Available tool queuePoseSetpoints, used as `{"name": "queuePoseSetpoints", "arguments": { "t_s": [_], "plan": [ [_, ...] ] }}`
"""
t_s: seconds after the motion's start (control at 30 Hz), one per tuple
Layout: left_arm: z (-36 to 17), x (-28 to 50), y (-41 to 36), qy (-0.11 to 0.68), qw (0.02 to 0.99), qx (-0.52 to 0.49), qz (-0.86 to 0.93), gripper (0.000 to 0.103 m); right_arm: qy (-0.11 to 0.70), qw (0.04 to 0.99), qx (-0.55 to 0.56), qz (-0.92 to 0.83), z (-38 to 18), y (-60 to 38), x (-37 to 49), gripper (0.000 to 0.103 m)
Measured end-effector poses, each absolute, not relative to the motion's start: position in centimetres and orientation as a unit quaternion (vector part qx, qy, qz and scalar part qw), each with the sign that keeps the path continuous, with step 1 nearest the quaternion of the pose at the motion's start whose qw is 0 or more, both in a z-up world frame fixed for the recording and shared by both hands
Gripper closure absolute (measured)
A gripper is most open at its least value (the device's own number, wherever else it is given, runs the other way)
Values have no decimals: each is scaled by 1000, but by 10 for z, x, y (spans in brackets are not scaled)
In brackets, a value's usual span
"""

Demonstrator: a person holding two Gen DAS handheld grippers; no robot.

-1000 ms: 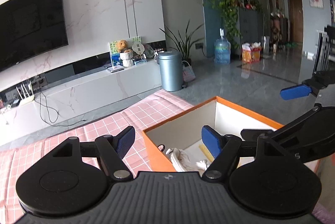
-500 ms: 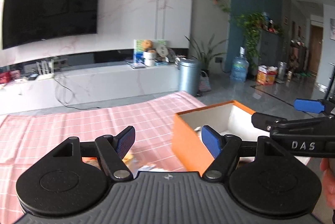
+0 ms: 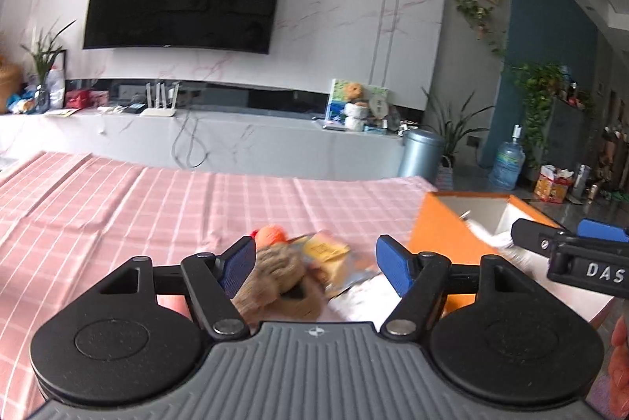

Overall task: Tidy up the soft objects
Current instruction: 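Withdraw both tools from the box back toward the table, then lower the open left tool around the brown teddy bear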

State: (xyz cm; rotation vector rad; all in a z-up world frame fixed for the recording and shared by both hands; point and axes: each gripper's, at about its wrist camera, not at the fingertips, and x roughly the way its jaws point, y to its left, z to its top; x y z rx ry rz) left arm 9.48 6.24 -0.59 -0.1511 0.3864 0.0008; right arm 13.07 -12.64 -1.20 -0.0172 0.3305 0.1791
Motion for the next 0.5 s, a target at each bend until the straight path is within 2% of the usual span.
{"name": "queuePoseSetpoints", "arguments": {
  "t_s": [0.5],
  "plan": [
    [-47, 70, 99, 235, 967, -96, 30, 33, 196, 965, -85, 151, -52, -82, 122, 5]
  ]
}}
